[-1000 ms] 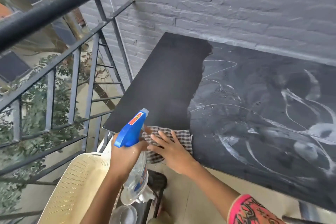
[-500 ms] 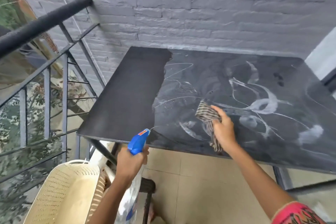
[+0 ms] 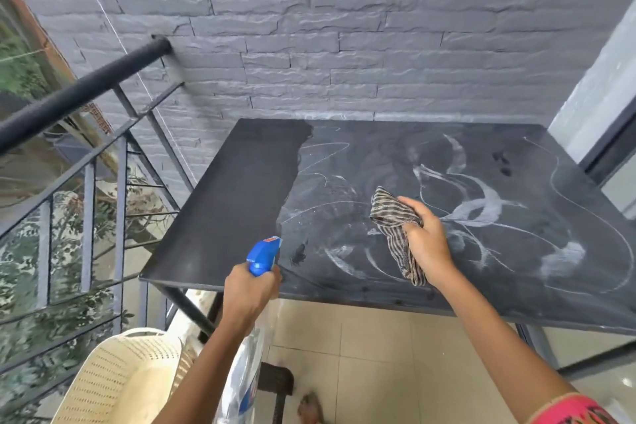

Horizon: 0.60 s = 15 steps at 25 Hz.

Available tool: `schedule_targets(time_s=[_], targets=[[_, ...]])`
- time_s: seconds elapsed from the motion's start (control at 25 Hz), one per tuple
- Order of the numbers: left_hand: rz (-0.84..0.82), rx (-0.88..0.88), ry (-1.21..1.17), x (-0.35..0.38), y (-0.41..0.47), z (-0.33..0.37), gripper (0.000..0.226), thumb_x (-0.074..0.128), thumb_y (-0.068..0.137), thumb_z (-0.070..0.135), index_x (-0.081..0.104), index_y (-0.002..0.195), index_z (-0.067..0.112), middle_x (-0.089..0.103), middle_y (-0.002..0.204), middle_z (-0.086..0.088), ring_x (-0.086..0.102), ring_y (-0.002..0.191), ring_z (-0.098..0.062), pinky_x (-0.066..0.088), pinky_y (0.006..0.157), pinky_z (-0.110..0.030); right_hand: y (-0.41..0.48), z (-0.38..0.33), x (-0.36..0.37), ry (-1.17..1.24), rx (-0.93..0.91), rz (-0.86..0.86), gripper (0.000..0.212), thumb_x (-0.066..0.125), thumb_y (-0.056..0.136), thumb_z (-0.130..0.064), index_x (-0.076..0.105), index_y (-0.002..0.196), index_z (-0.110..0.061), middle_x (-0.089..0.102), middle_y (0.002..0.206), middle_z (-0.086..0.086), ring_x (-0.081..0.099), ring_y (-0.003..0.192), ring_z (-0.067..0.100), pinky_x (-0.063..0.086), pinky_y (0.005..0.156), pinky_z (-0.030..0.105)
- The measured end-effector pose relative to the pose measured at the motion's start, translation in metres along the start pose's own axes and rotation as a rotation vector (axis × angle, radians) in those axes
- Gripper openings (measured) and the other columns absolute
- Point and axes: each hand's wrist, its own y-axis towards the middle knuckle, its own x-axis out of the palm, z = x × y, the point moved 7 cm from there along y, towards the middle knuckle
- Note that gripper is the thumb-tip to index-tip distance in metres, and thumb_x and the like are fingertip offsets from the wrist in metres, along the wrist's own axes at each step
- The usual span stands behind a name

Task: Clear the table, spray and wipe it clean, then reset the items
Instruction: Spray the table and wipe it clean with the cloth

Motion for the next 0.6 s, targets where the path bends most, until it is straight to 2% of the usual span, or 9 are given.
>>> schedule_targets(time_s=[0.08,0.24,0.32,0.4,0.52,0.6], targets=[[-0.007,0.003,0.022,0.003,0.011,0.016,0.021,0.056,0.062,0.018,0.061,0.067,-0.001,0.056,0.055,-0.006,0.046,0.051,-0.021,0.039,0.052,-0.027,0.008,-0.011,0.001,0.013,-0.022,0.001,0.053,0.043,0.082,0.008,0.06,0.111,-0.033,0.065,0.099,-0.008,0.058,0.073,-0.001,0.045,0.064,0.012],[-0.019,0.026,0.096,0.005,0.037,0.043,0.024,0.042,0.045,0.018,0.055,0.059,0.004,0.052,0.056,-0.008,0.042,0.052,-0.024,0.037,0.055,-0.028,0.029,-0.024,0.0,0.024,-0.045,0.023,0.051,0.043,0.081,0.008,0.061,0.113,-0.028,0.066,0.111,0.0,0.061,0.096,0.019,0.048,0.087,0.034],[-0.019,0.046,0.089,0.005,0.052,0.057,0.023,0.042,0.043,0.018,0.054,0.058,0.005,0.05,0.055,-0.007,0.04,0.052,-0.023,0.036,0.054,-0.027,0.043,-0.026,0.001,0.019,-0.039,0.029,0.051,0.043,0.081,0.007,0.061,0.112,-0.03,0.066,0.112,0.001,0.061,0.097,0.021,0.048,0.086,0.035],[-0.022,0.07,0.056,0.008,0.077,0.073,0.028,0.044,0.045,0.019,0.058,0.062,0.0,0.053,0.057,-0.009,0.043,0.053,-0.023,0.037,0.055,-0.028,0.063,-0.033,0.006,0.024,-0.043,0.042,0.051,0.043,0.081,0.007,0.061,0.111,-0.031,0.066,0.111,0.0,0.062,0.092,0.018,0.049,0.08,0.029],[-0.032,0.099,-0.004,0.017,0.12,0.103,0.038,0.05,0.052,0.023,0.061,0.073,-0.006,0.067,0.068,-0.019,0.058,0.058,-0.029,0.047,0.061,-0.033,0.101,-0.039,0.024,0.028,-0.049,0.058,0.049,0.044,0.082,0.006,0.062,0.11,-0.029,0.066,0.107,-0.004,0.063,0.094,0.019,0.05,0.082,0.033],[-0.064,0.129,-0.011,0.028,0.152,0.124,0.032,0.052,0.053,0.022,0.061,0.072,-0.003,0.071,0.076,-0.02,0.057,0.058,-0.026,0.055,0.067,-0.04,0.129,-0.046,0.04,0.029,-0.061,0.053,0.049,0.045,0.082,0.006,0.061,0.108,-0.033,0.066,0.103,-0.007,0.063,0.091,0.02,0.05,0.076,0.03]])
